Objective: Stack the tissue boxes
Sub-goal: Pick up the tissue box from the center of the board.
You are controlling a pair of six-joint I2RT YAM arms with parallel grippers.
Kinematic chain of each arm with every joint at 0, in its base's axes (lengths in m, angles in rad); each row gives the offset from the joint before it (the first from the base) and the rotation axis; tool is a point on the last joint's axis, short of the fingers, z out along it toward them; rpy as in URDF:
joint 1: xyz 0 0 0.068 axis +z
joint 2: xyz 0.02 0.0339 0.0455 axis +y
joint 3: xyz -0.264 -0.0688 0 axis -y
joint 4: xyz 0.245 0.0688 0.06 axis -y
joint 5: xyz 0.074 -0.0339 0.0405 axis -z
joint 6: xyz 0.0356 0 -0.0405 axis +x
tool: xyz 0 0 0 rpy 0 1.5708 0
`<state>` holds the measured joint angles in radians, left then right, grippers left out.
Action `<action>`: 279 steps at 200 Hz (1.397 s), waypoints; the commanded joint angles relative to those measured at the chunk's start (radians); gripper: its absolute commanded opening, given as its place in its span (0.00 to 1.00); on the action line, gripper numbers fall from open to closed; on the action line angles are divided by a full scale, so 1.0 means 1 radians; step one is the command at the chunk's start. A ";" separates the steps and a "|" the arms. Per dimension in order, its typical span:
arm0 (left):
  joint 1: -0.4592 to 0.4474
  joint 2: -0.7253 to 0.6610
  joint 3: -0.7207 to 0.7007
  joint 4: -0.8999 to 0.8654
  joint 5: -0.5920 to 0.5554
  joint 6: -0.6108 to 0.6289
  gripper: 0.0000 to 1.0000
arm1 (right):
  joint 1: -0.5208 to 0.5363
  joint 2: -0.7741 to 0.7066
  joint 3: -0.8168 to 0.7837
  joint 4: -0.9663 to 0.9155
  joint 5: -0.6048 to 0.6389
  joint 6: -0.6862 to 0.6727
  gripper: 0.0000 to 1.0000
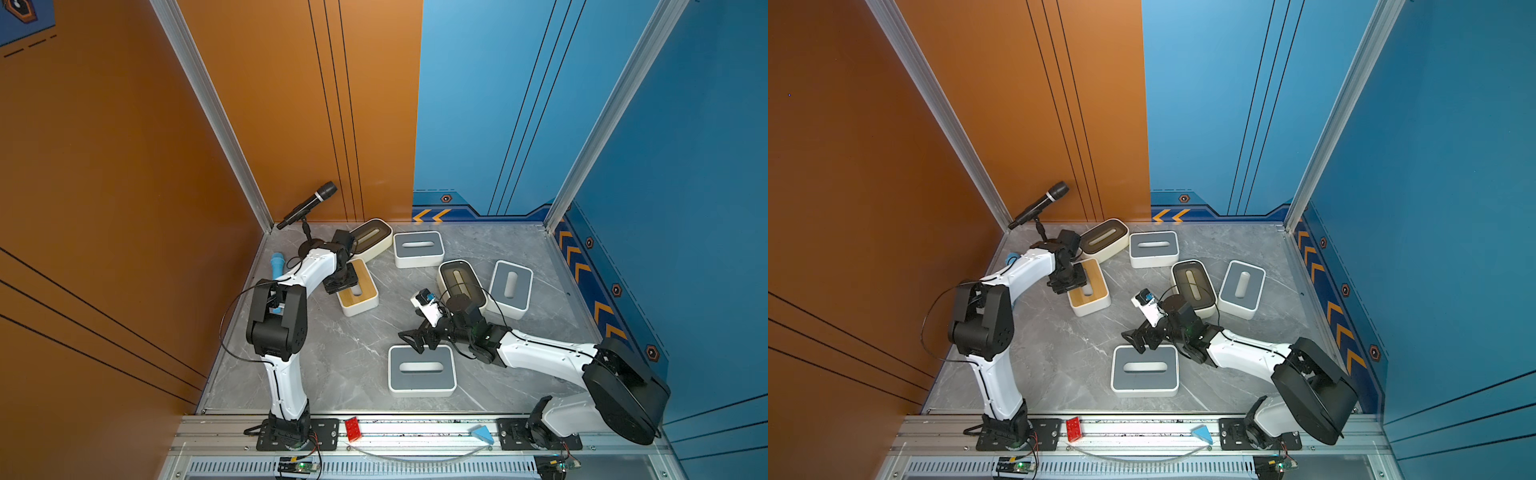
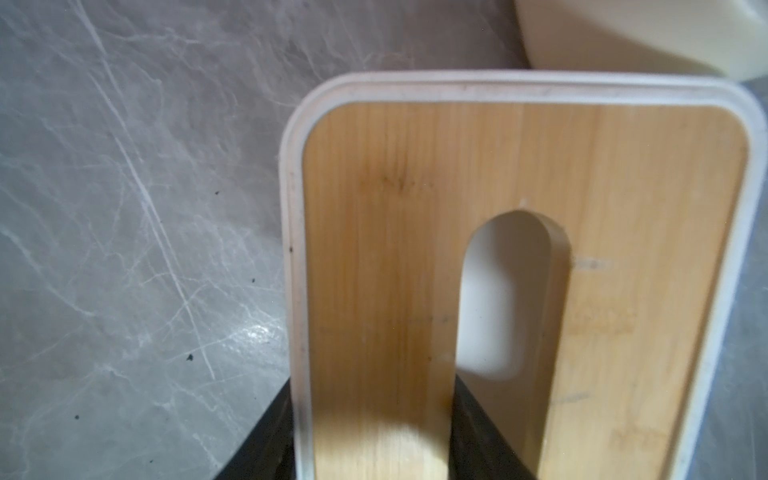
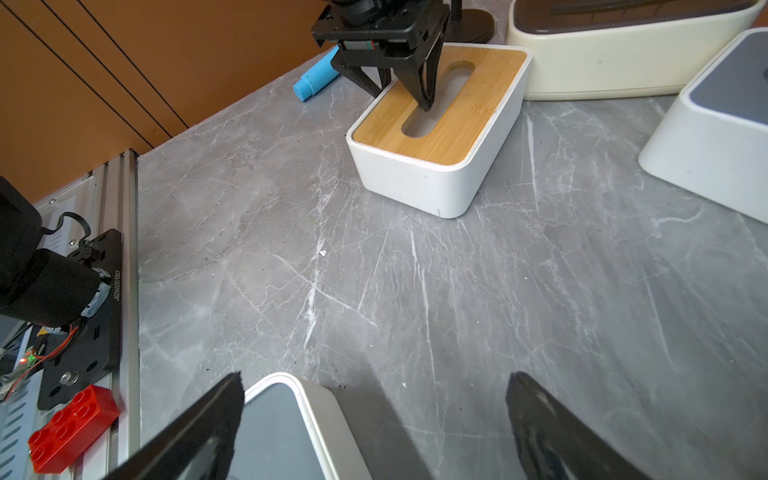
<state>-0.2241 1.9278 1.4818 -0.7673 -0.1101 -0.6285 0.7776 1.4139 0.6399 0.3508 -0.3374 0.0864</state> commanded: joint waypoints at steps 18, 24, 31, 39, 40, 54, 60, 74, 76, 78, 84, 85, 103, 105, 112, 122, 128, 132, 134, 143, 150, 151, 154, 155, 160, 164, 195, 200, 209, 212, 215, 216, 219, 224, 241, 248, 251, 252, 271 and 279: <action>-0.014 -0.101 0.006 0.029 -0.001 0.054 0.46 | -0.028 -0.036 -0.023 0.032 -0.012 0.028 1.00; -0.015 -0.107 0.005 0.035 0.004 0.064 0.46 | -0.032 -0.039 -0.027 0.036 -0.012 0.031 1.00; -0.018 -0.113 0.005 0.039 0.008 0.074 0.46 | -0.039 -0.042 -0.030 0.040 -0.015 0.038 1.00; -0.020 -0.116 0.009 0.040 0.008 0.088 0.46 | -0.044 -0.047 -0.033 0.044 -0.016 0.041 1.00; -0.021 -0.117 0.009 0.039 0.007 0.089 0.46 | -0.045 -0.048 -0.035 0.045 -0.017 0.042 1.00; -0.030 -0.124 0.017 0.041 0.009 0.123 0.46 | -0.056 -0.063 -0.045 0.052 -0.015 0.047 1.00; -0.035 -0.128 0.020 0.043 0.007 0.141 0.46 | -0.063 -0.069 -0.050 0.057 -0.015 0.049 1.00; -0.047 -0.137 0.024 0.052 0.023 0.182 0.45 | -0.069 -0.082 -0.061 0.065 -0.013 0.056 1.00; -0.048 -0.139 0.025 0.054 0.028 0.189 0.45 | -0.069 -0.084 -0.063 0.065 -0.013 0.057 1.00; -0.050 -0.140 0.025 0.056 0.032 0.194 0.46 | -0.069 -0.085 -0.064 0.065 -0.013 0.058 1.00; -0.053 -0.145 0.025 0.064 0.047 0.208 0.46 | -0.097 -0.091 -0.069 0.068 -0.015 0.060 1.00; -0.053 -0.146 0.025 0.064 0.050 0.209 0.46 | -0.099 -0.091 -0.069 0.069 -0.015 0.061 1.00; -0.060 -0.153 0.024 0.077 0.079 0.238 0.45 | -0.108 -0.101 -0.076 0.073 -0.015 0.066 1.00; -0.060 -0.153 0.025 0.077 0.082 0.242 0.45 | -0.109 -0.102 -0.077 0.071 -0.016 0.066 1.00; -0.061 -0.154 0.029 0.076 0.094 0.252 0.45 | -0.109 -0.106 -0.077 0.069 -0.015 0.065 1.00; -0.063 -0.156 0.034 0.077 0.120 0.275 0.46 | -0.109 -0.114 -0.083 0.070 -0.018 0.065 1.00; -0.064 -0.159 0.036 0.078 0.131 0.286 0.46 | -0.109 -0.118 -0.083 0.065 -0.018 0.066 1.00; -0.066 -0.160 0.037 0.079 0.138 0.293 0.46 | -0.109 -0.121 -0.085 0.060 -0.017 0.065 1.00; -0.067 -0.162 0.037 0.081 0.141 0.298 0.46 | -0.109 -0.124 -0.085 0.058 -0.016 0.065 1.00; -0.071 -0.167 0.035 0.084 0.152 0.316 0.46 | -0.107 -0.138 -0.088 0.046 -0.008 0.065 1.00; -0.076 -0.171 0.035 0.086 0.160 0.333 0.46 | -0.107 -0.152 -0.083 0.025 0.003 0.066 1.00; -0.076 -0.171 0.035 0.086 0.160 0.336 0.46 | -0.107 -0.155 -0.081 0.021 0.005 0.067 1.00; -0.079 -0.173 0.035 0.084 0.162 0.344 0.46 | -0.106 -0.162 -0.077 0.006 0.010 0.068 1.00; -0.079 -0.174 0.035 0.084 0.162 0.347 0.46 | -0.106 -0.165 -0.075 0.000 0.011 0.069 1.00; -0.083 -0.177 0.034 0.085 0.166 0.359 0.46 | -0.104 -0.179 -0.064 -0.030 0.020 0.070 1.00; -0.085 -0.180 0.034 0.085 0.168 0.370 0.46 | -0.101 -0.194 -0.057 -0.062 0.031 0.072 1.00; -0.096 -0.196 0.032 0.083 0.192 0.436 0.46 | -0.023 -0.318 -0.019 -0.305 0.190 0.067 1.00; -0.096 -0.196 0.034 0.080 0.196 0.447 0.46 | -0.010 -0.341 -0.019 -0.334 0.223 0.072 1.00; -0.099 -0.195 0.039 0.066 0.196 0.468 0.46 | 0.010 -0.378 -0.023 -0.383 0.265 0.091 1.00; -0.101 -0.194 0.042 0.060 0.191 0.474 0.46 | 0.016 -0.391 -0.026 -0.398 0.273 0.097 1.00; -0.103 -0.193 0.043 0.054 0.186 0.480 0.46 | 0.021 -0.405 -0.030 -0.410 0.281 0.105 1.00; -0.104 -0.193 0.044 0.053 0.184 0.481 0.46 | 0.024 -0.409 -0.031 -0.414 0.284 0.108 1.00; -0.106 -0.193 0.046 0.047 0.180 0.488 0.46 | 0.030 -0.423 -0.035 -0.424 0.293 0.116 1.00; -0.110 -0.193 0.047 0.042 0.172 0.499 0.46 | 0.040 -0.446 -0.042 -0.441 0.312 0.132 1.00; -0.126 -0.197 0.045 0.038 0.167 0.531 0.46 | 0.064 -0.526 -0.072 -0.496 0.362 0.190 1.00; -0.130 -0.199 0.044 0.036 0.175 0.541 0.46 | 0.067 -0.553 -0.075 -0.530 0.387 0.218 1.00; -0.131 -0.199 0.044 0.036 0.180 0.543 0.46 | 0.067 -0.563 -0.074 -0.548 0.394 0.229 1.00; -0.132 -0.199 0.044 0.036 0.180 0.543 0.46 | 0.067 -0.567 -0.074 -0.556 0.396 0.234 1.00; -0.140 -0.206 0.044 0.031 0.199 0.566 0.46 | 0.070 -0.625 -0.062 -0.667 0.415 0.296 1.00; -0.145 -0.209 0.044 0.030 0.204 0.576 0.46 | 0.072 -0.650 -0.060 -0.700 0.419 0.322 1.00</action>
<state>-0.3538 1.7741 1.4837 -0.7326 0.0513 -0.1116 0.8410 0.8261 0.5861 -0.1467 -0.0021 0.2897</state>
